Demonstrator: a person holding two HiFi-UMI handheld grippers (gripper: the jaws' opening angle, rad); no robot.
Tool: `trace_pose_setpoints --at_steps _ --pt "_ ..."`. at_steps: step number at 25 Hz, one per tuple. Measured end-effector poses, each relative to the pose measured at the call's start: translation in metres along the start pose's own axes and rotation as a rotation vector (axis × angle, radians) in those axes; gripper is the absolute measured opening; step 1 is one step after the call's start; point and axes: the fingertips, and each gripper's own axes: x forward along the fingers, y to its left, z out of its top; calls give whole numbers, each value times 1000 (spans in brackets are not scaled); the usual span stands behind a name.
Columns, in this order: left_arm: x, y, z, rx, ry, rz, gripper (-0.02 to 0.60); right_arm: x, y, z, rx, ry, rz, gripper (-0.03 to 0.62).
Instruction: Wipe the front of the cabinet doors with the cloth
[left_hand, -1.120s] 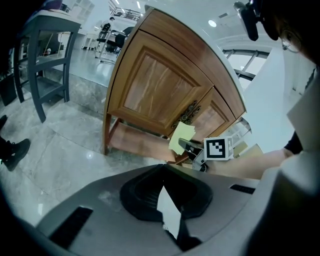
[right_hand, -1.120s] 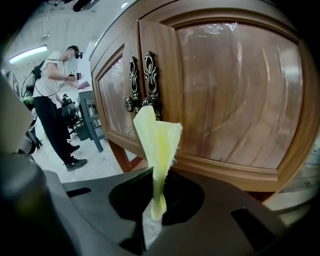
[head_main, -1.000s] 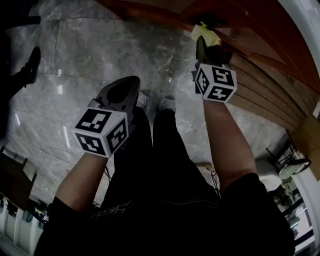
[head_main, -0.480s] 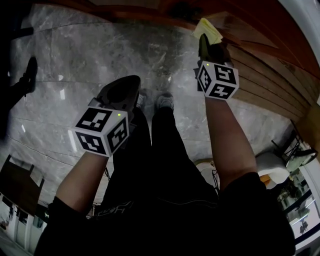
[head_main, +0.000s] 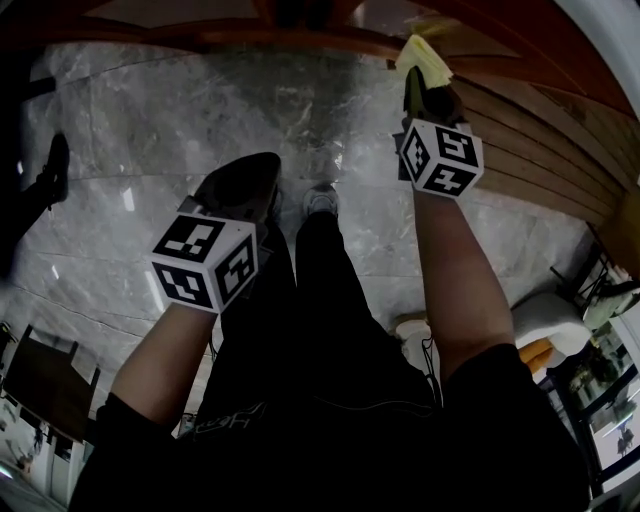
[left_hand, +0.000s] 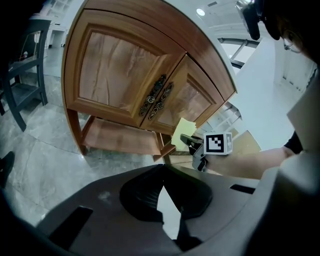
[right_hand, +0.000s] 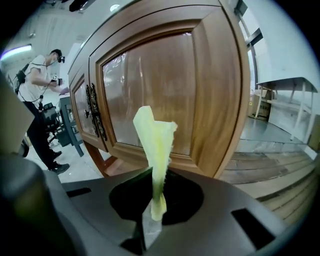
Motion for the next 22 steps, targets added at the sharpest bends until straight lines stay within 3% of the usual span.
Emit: trace_pose_setpoints --at_steps 14,22 --pt "44 -61 -14 48 66 -57 6 -35 -93 -23 59 -10 -116 41" --pt "63 -84 1 66 63 -45 6 -66 -113 -28 92 -17 -101 41"
